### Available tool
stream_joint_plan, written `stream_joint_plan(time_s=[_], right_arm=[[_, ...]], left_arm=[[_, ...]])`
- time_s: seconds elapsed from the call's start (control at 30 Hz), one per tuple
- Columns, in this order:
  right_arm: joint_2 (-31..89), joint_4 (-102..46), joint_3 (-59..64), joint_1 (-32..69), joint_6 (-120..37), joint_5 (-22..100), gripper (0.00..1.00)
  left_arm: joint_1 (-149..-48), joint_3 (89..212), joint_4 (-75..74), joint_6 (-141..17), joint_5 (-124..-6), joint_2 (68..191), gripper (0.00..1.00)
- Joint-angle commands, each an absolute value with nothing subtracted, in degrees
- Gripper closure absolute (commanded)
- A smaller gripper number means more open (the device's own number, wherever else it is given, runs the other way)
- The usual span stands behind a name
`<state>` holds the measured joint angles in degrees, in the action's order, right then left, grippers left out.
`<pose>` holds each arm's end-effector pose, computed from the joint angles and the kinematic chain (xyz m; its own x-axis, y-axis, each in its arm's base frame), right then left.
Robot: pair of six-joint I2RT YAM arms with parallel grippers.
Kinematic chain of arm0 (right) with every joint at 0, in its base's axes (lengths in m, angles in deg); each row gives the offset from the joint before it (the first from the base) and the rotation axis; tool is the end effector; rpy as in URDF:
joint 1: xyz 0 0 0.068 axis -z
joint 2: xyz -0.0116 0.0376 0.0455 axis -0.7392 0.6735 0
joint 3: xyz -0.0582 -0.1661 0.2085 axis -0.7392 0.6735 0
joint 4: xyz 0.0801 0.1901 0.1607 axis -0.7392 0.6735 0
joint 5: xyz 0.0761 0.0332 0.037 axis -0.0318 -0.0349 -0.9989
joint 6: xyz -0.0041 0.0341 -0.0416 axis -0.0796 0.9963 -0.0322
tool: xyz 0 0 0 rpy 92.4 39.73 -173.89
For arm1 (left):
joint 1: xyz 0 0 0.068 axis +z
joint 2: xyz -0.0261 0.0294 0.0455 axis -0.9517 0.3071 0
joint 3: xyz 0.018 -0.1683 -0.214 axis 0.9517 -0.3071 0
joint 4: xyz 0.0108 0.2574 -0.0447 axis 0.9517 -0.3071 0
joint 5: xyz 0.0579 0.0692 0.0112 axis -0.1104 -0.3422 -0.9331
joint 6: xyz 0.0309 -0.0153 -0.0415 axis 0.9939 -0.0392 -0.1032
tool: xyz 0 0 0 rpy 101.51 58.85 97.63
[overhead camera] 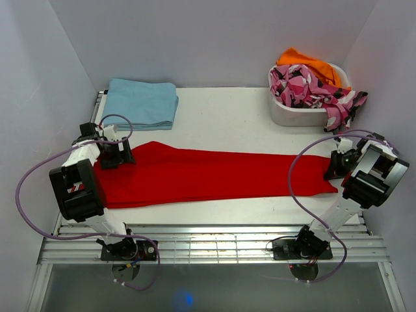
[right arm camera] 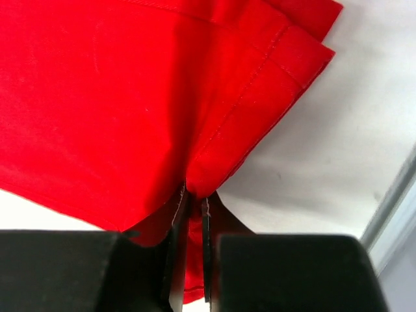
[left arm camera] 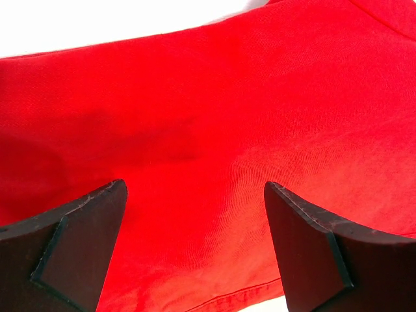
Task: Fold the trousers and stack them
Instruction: Fold the trousers
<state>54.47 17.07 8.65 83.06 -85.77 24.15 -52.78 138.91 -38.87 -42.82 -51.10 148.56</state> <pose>0.2851 -0.1858 0.1597 -0.9433 -0.0186 -0.3314 -0.0995 0.9684 0.2289 0.3015 0.0915 0.1908 -0.9012 -0.1784 -0.3950 -0.0561 0.9517 -0.3018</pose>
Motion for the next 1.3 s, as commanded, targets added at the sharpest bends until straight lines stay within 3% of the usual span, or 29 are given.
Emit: stream_joint_plan(time_s=[0.0, 0.33, 0.67, 0.77, 0.97, 1.27], right_arm=[[49.2, 22.5, 3.9, 86.0, -86.1, 22.9, 0.92], [44.9, 31.9, -11.7, 92.6, -91.5, 19.3, 0.92], [41.7, 40.8, -8.8, 85.6, -87.0, -5.5, 0.92], [37.9, 34.2, -4.2, 78.7, -79.3, -9.5, 0.92], [32.1, 15.0, 6.0, 60.9, -61.8, -12.6, 0.92], [33.8, -21.4, 21.2, 38.1, -37.7, -4.0, 0.92]], left_arm=[[-53.1, 139.3, -38.9, -42.6, -50.1, 146.0, 0.02], [-53.2, 138.4, -39.6, -41.2, -45.5, 142.8, 0.02], [-53.2, 137.5, -43.5, -37.4, -42.1, 140.7, 0.02], [-53.2, 136.0, -43.8, -36.2, -42.0, 140.3, 0.02], [-53.2, 133.9, -44.2, -36.4, -45.6, 142.3, 0.12], [-53.2, 132.7, -43.5, -38.3, -49.5, 142.6, 0.05]])
